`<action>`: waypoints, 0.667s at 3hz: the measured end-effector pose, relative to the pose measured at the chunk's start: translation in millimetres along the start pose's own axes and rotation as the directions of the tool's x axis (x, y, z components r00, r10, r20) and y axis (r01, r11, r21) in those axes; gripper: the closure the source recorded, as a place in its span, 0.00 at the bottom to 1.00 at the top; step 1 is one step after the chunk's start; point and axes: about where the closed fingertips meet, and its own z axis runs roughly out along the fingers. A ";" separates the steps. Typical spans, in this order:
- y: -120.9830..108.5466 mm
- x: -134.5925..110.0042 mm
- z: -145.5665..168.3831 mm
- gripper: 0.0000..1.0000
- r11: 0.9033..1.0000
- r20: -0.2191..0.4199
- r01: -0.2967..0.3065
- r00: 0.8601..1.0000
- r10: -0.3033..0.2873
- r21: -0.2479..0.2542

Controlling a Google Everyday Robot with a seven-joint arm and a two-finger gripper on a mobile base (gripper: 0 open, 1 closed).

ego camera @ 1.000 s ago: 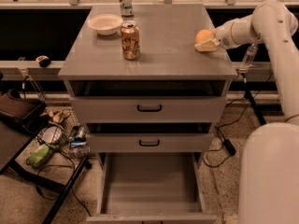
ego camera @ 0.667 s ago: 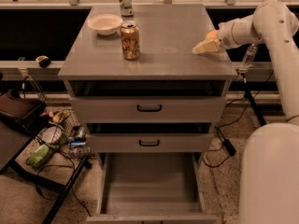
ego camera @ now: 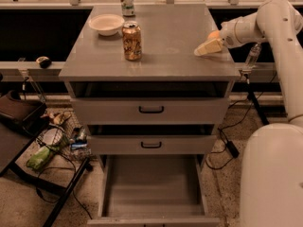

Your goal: Pick orange from bottom drawer and place on counter

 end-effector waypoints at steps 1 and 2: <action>-9.3 -23.0 -25.4 0.00 0.997 -0.061 0.018 0.998 -0.013 0.079; -17.1 -66.4 -94.5 0.00 0.974 -0.096 0.046 0.995 -0.025 0.224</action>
Offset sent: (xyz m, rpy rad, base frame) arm -0.1653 0.0286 0.2349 -0.2846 -0.2202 -0.2772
